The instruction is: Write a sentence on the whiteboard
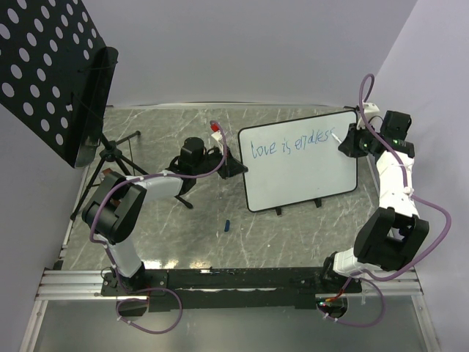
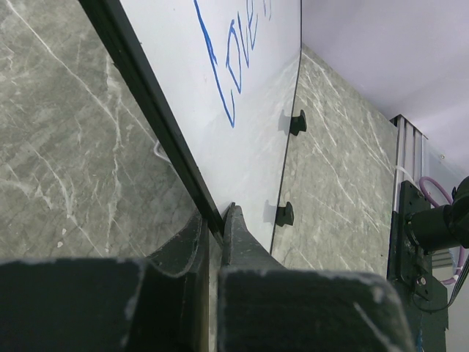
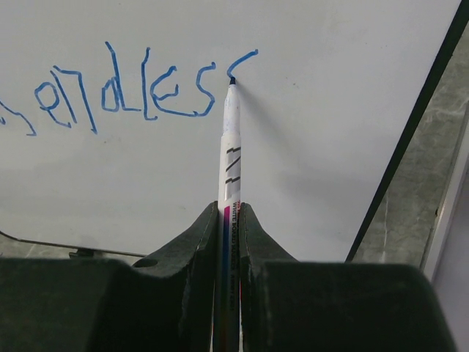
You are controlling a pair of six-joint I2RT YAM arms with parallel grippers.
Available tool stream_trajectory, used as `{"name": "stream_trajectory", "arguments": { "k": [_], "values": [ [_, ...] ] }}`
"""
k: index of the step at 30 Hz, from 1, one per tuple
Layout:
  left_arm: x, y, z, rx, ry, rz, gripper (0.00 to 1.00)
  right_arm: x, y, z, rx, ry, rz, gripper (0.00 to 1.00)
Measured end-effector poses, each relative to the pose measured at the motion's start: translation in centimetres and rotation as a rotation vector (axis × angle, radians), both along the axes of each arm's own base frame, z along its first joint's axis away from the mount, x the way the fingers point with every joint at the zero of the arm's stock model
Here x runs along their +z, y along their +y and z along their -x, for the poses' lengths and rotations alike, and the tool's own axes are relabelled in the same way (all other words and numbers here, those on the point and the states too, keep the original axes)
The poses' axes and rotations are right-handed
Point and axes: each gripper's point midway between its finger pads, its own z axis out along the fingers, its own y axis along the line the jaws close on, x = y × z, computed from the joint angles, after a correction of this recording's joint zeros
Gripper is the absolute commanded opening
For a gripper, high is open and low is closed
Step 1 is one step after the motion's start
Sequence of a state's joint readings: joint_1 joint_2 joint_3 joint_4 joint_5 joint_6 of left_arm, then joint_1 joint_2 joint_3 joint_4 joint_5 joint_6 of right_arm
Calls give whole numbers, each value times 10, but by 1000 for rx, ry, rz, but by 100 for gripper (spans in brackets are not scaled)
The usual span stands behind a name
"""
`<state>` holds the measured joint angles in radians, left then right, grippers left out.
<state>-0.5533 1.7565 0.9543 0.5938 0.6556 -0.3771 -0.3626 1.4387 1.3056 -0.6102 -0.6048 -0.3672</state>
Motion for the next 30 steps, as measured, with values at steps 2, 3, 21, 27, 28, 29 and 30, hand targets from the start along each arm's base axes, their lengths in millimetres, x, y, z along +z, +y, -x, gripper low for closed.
{"name": "stream_trajectory", "arguments": {
  "k": [2,3,21,27,28,29,30],
  "values": [
    [0,0,0,0,0,0,1,-1,-2,0,-10,5,8,0],
    [0,0,0,0,1,0,1,-2,-3,0,-13,6,10,0],
    [0,0,0,1,1,0,1,-10,-8,8,-26,47,37,0],
    [0,0,0,0,1,-1,1,-13,-5,12,-9,65,34,0],
    [0,0,0,0,1,-1,1,-13,-4,13,-3,66,31,0],
    [0,0,0,0,1,-1,1,-13,-3,13,1,66,29,0],
    [0,0,0,0,1,-1,1,-13,-2,13,5,66,24,0]
  ]
}}
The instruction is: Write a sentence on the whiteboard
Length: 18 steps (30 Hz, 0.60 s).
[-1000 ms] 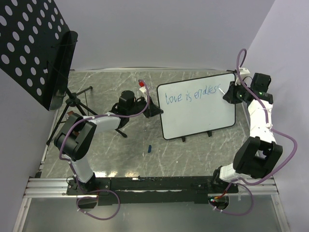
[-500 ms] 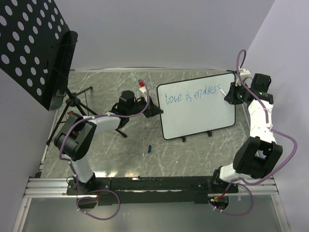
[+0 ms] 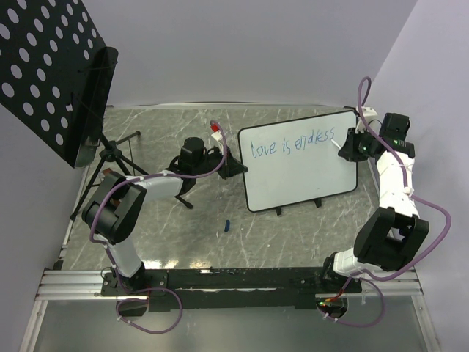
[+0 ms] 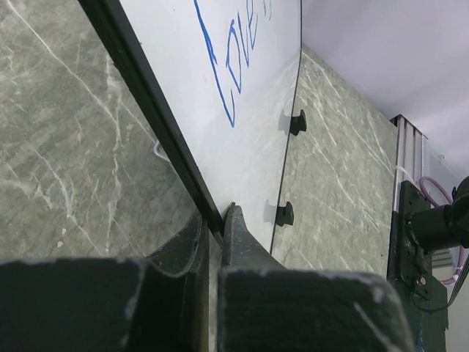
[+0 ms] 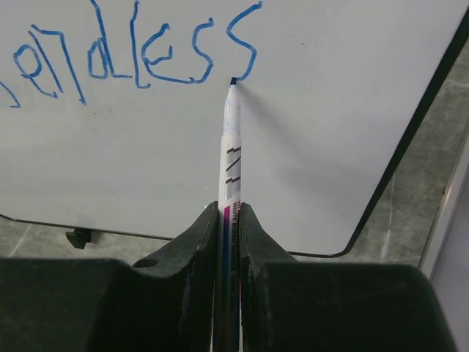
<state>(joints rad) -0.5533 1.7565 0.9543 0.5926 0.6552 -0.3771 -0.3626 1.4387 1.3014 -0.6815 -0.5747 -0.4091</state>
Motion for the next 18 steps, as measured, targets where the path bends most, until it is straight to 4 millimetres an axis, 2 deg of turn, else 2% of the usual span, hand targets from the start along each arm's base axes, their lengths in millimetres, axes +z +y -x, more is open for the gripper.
{"name": "stream_trajectory", "arguments": {
  "k": [5,8,18],
  "values": [
    [0,0,0,0,-1,0,1,3,10,2,24,-2,-44,0],
    [1,0,0,-1,-5,0,1,13,16,4,31,-22,-68,0],
    [1,-1,0,-4,-12,-1,1,98,45,32,78,-269,-95,0]
  ]
}}
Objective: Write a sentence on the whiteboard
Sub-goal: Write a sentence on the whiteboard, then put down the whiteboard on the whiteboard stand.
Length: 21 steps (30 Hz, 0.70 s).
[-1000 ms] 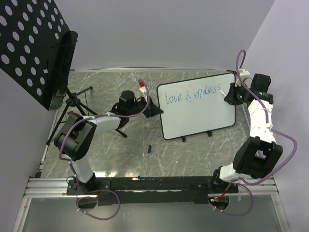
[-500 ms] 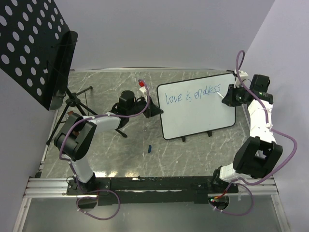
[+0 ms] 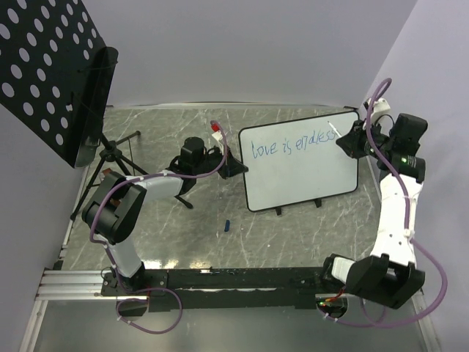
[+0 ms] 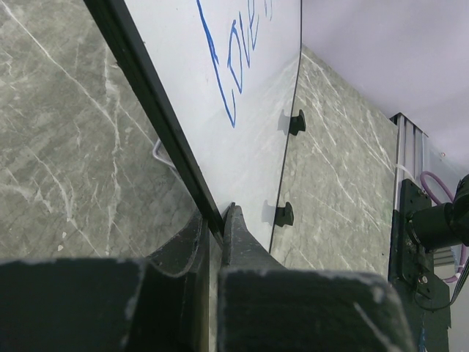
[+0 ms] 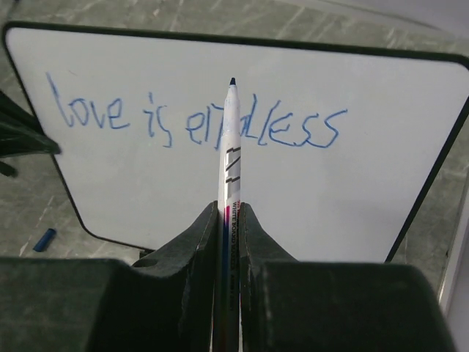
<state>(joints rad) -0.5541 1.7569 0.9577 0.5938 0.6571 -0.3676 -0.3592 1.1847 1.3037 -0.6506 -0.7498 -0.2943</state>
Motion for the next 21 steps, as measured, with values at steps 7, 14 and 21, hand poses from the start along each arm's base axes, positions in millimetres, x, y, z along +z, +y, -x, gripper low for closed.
{"name": "stream_trajectory", "arguments": {
  "k": [7,14,21],
  "values": [
    [0,0,0,0,1,0,1,3,13,15,28,-35,-48,0],
    [-1,0,0,1,1,-1,1,-19,15,17,27,13,-94,0],
    [-2,1,-2,5,5,1,5,-19,14,16,28,8,-113,0]
  ]
}}
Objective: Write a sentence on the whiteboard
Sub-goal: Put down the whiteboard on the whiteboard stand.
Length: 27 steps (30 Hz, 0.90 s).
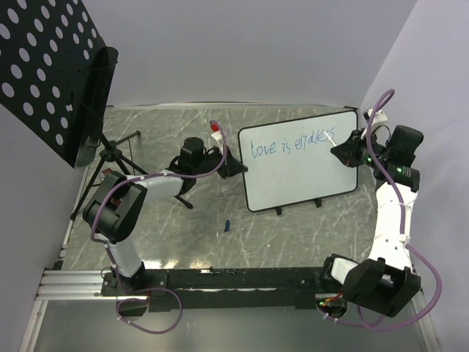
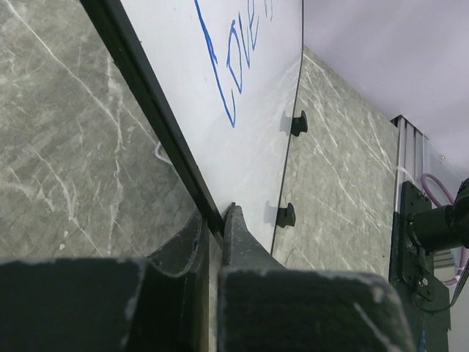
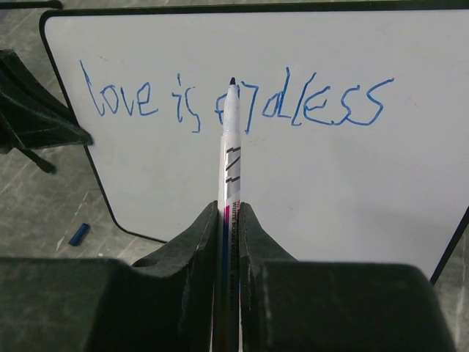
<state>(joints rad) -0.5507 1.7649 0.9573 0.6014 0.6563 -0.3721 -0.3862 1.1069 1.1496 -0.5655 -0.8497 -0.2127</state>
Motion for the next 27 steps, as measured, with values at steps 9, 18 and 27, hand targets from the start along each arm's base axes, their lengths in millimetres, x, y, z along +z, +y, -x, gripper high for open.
{"name": "stream_trajectory", "arguments": {
  "k": [9,18,27],
  "values": [
    [-9,6,-5,23,26,1,11,-4,-1,0,2,-2,-21,0],
    [-16,12,-8,41,46,-9,18,-4,-1,1,5,-6,-27,0],
    [-30,17,-9,52,30,-50,30,-7,-4,2,-2,-2,-34,0]
  ]
}}
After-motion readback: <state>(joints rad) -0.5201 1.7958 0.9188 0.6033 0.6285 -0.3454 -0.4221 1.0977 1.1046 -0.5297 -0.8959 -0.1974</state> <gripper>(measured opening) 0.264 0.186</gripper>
